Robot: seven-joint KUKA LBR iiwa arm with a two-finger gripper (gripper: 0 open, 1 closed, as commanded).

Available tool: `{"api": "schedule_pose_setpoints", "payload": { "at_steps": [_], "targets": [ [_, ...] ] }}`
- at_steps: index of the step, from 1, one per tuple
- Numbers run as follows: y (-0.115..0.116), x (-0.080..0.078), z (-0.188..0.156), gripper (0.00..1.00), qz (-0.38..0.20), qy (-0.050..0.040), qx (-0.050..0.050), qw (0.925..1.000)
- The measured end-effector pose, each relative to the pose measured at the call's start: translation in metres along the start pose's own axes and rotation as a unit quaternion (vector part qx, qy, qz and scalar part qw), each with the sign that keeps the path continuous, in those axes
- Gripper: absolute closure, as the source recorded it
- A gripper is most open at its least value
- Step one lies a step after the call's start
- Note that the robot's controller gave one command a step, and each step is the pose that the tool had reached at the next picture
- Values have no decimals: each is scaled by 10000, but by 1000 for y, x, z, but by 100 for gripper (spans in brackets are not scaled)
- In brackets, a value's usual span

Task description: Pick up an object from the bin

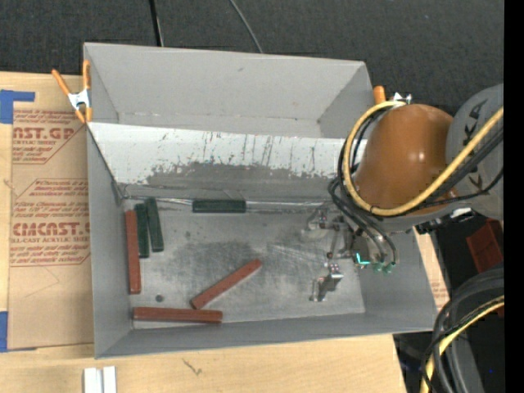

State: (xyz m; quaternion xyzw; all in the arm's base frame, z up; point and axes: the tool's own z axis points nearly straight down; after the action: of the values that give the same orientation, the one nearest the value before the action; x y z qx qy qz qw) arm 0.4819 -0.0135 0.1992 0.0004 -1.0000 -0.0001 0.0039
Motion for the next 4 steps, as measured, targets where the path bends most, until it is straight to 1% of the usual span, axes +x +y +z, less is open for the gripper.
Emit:
{"api": "schedule_pose_setpoints", "payload": {
  "at_steps": [1,2,3,4],
  "targets": [
    [0,-2,-4,0,1,-41,0,10000],
    [10,-13,27,0,317,-80,-2,9995],
    [39,-71,117,100,548,-49,-7,9985],
    [38,-71,117,0,550,-49,-5,9985]
  ]
}}
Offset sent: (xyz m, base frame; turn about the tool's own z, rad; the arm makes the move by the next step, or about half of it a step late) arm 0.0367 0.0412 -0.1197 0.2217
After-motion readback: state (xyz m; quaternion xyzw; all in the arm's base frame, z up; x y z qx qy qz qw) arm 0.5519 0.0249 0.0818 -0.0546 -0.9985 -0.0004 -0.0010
